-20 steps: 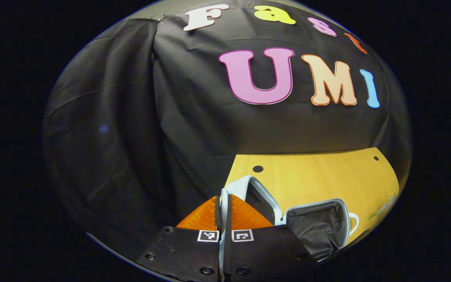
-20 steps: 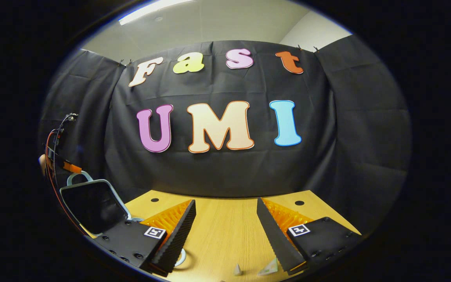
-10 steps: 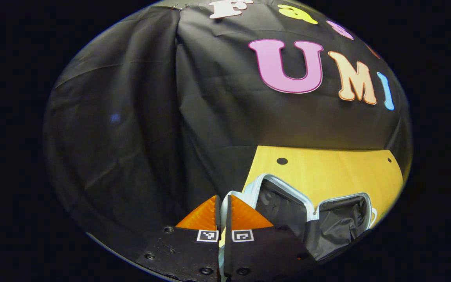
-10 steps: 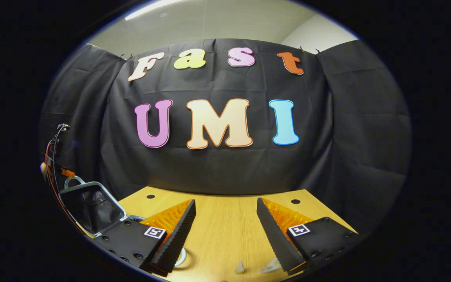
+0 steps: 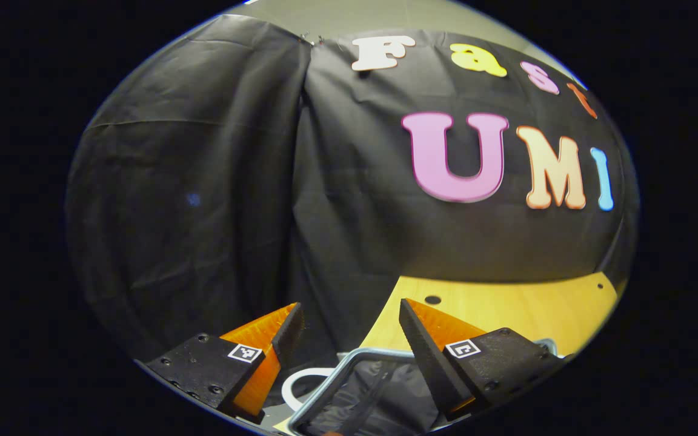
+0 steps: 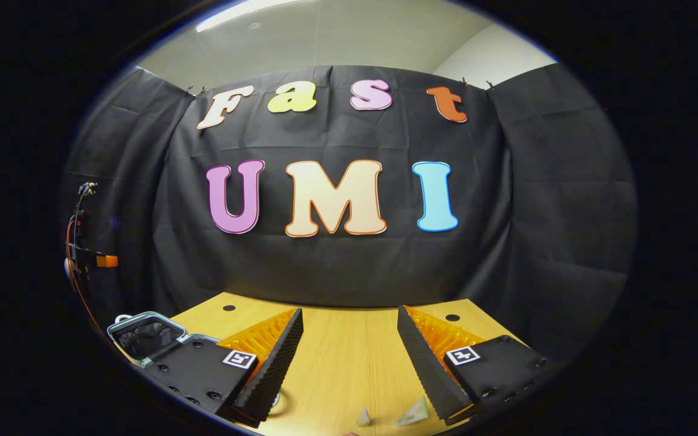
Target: First open the suitcase, pack the skin care products into it, and then close the suitcase.
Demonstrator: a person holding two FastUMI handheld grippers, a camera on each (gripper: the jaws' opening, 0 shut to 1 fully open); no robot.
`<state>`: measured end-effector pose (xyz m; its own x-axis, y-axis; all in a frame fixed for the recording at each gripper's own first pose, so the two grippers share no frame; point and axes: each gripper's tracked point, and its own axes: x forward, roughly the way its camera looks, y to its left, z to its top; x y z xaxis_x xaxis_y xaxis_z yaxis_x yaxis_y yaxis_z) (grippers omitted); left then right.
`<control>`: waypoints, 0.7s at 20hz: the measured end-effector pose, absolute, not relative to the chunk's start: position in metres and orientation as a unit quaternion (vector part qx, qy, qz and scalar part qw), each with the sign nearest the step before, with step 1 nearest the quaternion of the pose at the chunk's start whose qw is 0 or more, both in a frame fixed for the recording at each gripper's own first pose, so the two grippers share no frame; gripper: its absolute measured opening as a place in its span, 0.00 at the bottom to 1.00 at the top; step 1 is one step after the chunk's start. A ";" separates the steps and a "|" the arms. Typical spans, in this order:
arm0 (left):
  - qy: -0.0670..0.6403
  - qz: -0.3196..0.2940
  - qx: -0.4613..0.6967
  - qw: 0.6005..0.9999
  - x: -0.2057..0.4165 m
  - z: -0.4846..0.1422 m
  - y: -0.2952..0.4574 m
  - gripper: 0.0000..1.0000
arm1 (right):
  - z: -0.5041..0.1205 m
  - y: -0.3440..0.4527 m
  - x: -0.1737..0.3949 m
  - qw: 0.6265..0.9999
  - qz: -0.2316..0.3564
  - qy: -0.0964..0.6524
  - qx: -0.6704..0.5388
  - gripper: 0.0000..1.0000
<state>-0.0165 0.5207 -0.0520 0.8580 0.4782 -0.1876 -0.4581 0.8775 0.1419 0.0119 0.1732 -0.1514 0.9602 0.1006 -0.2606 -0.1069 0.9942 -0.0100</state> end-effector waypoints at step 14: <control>0.033 0.144 0.004 0.989 0.005 -0.055 0.255 0.94 | -0.129 0.080 0.012 0.993 0.071 0.095 -0.007 0.97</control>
